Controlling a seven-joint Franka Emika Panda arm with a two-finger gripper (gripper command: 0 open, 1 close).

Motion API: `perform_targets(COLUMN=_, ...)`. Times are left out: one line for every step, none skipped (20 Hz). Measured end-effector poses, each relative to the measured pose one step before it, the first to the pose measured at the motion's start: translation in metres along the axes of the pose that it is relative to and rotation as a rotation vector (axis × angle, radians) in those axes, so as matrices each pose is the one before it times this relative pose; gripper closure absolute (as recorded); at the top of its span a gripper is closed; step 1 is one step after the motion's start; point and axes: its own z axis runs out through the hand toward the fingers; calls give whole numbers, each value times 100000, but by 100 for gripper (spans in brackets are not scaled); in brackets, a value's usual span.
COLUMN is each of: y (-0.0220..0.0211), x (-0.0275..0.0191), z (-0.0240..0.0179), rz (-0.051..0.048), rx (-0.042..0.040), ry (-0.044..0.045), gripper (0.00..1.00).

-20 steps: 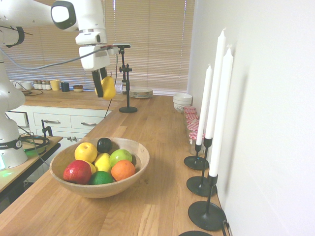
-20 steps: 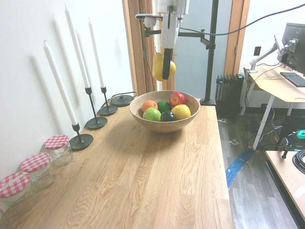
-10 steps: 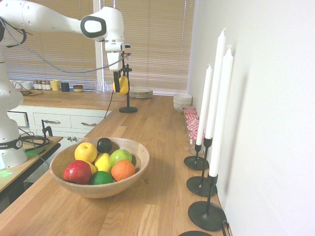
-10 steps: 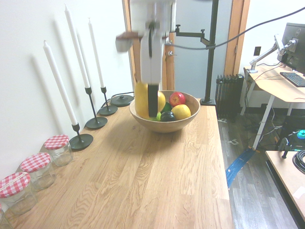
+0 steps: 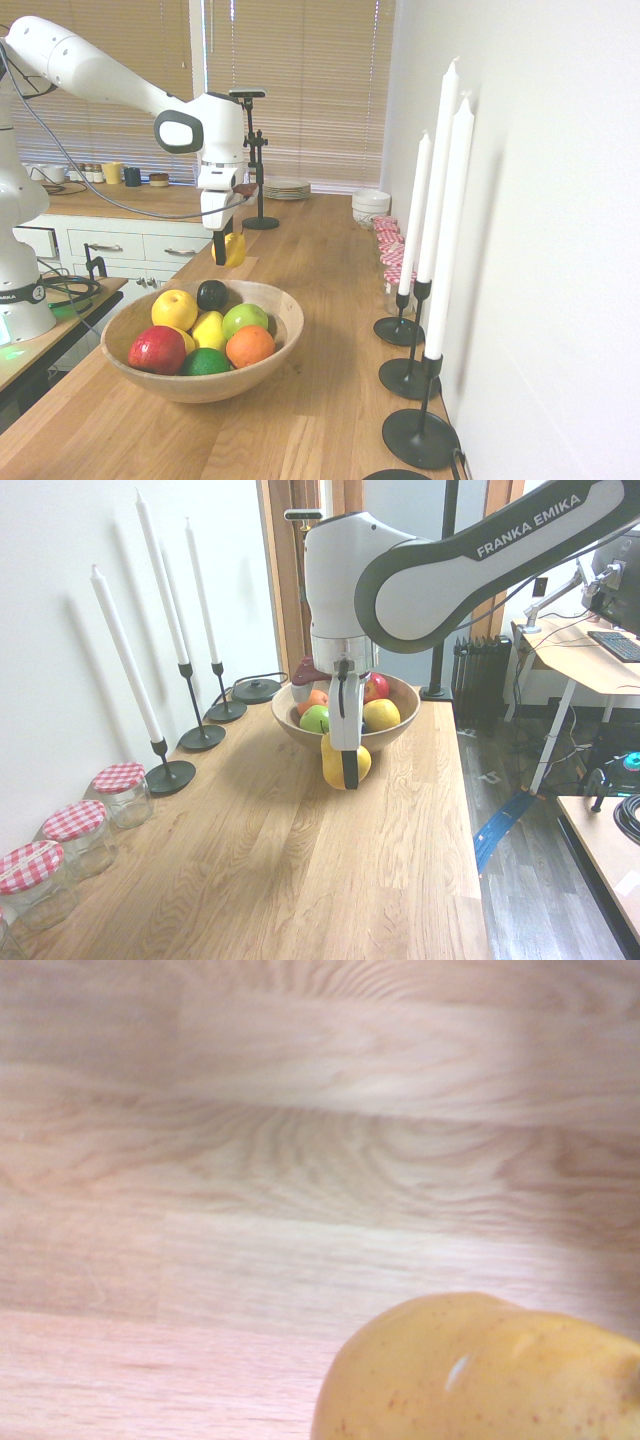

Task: Take pear out of the basket

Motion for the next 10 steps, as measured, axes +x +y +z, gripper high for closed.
perform_targets(y=39, x=-45, z=209, rz=212, rx=96, ry=-405, gripper=100)
perform_targets(y=168, x=20, z=272, rz=492, rx=169, ry=-358, gripper=100)
perform_targets(y=296, x=120, z=384, rz=650, rx=21, ry=-240, gripper=100)
perform_targets(y=349, x=191, z=506, rz=575, rx=-162, ry=-308, gripper=100)
perform_targets(y=320, x=252, z=587, rz=524, rx=-87, ry=-217, gripper=100)
perform_targets(y=355, x=310, z=731, rz=390, rx=-12, ry=-219, gripper=100)
perform_targets(y=338, x=369, z=832, rz=286, rx=-74, ry=-464, gripper=100)
perform_targets(y=228, x=356, z=767, rz=338, rx=-104, ry=-477, gripper=100)
perform_targets(y=220, x=343, z=865, rz=341, rx=-187, ry=-539, gripper=100)
perform_targets(y=184, x=305, z=905, rz=336, rx=-228, ry=-647, gripper=100)
